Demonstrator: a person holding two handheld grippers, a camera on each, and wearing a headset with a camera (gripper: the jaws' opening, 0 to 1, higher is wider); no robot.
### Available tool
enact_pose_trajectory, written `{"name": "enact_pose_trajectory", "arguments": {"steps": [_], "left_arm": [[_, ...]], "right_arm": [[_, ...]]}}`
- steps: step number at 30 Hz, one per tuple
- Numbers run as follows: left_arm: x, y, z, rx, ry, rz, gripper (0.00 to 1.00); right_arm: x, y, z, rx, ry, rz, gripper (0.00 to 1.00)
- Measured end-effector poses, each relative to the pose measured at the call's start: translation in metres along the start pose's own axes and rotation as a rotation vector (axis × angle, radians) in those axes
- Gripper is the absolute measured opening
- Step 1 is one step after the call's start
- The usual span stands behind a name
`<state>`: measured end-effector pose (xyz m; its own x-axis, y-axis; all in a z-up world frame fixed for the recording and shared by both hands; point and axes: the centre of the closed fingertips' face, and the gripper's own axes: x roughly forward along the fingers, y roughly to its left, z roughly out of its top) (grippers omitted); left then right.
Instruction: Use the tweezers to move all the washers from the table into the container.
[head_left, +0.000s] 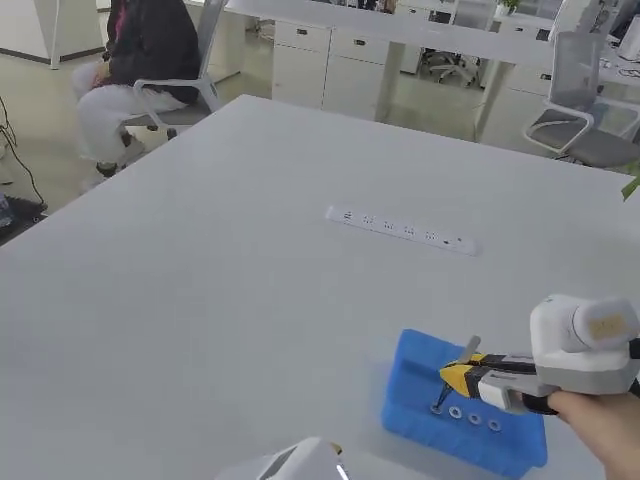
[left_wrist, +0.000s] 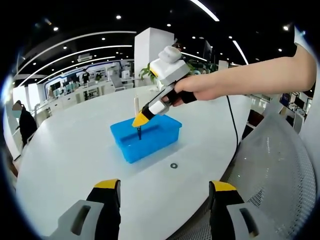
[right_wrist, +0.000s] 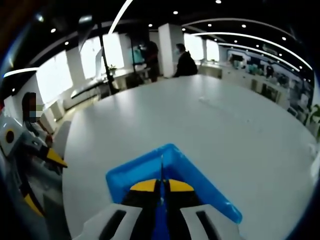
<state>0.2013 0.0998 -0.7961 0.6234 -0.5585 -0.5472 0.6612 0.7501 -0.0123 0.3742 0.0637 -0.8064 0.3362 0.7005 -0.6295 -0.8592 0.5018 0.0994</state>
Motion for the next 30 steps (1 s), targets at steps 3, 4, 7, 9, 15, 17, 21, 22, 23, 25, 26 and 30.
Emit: {"name": "enact_pose_trajectory", "arguments": {"steps": [3,4,7,9,15,17,21,22,23,25,26,30], "left_arm": [[0.0,0.0,0.0,0.001,0.0,0.0,0.72],[0.0,0.0,0.0,0.0,0.001,0.0,0.72],[0.0,0.0,0.0,0.0,0.0,0.001,0.72],[0.0,0.001,0.0,-0.001,0.0,0.002,0.72],[0.0,0.0,0.0,0.001,0.001,0.001,0.72],[0.0,0.0,0.0,0.0,0.002,-0.001,0.72],[0.0,-0.001,-0.001,0.002,0.004,-0.003,0.72],[0.0,0.0,-0.001,0.004,0.004,-0.003,0.72],[0.0,-0.001,-0.001,0.004,0.004,-0.004,0.72],[0.0,-0.001,-0.001,0.003,0.005,-0.006,0.72],[0.0,-0.001,-0.001,0.003,0.005,-0.006,0.72],[0.0,-0.001,-0.002,-0.003,0.01,-0.005,0.72]], "right_arm": [[0.001,0.0,0.001,0.002,-0.006,-0.003,0.03],[0.001,0.0,0.002,0.008,-0.01,-0.003,0.03],[0.0,-0.001,0.002,0.015,-0.014,-0.013,0.04],[-0.001,-0.003,0.002,0.016,-0.018,-0.022,0.04],[-0.012,-0.001,0.007,0.031,-0.056,-0.033,0.04],[-0.016,-0.001,0.01,0.034,-0.072,-0.034,0.03],[-0.028,0.004,0.017,0.041,-0.114,-0.031,0.03],[-0.031,0.007,0.018,0.042,-0.122,-0.026,0.03],[-0.033,0.009,0.019,0.041,-0.126,-0.024,0.03],[-0.037,0.012,0.019,0.04,-0.132,-0.019,0.03],[-0.041,0.014,0.02,0.04,-0.139,-0.016,0.03],[-0.052,0.028,0.024,0.058,-0.174,0.002,0.03]]}}
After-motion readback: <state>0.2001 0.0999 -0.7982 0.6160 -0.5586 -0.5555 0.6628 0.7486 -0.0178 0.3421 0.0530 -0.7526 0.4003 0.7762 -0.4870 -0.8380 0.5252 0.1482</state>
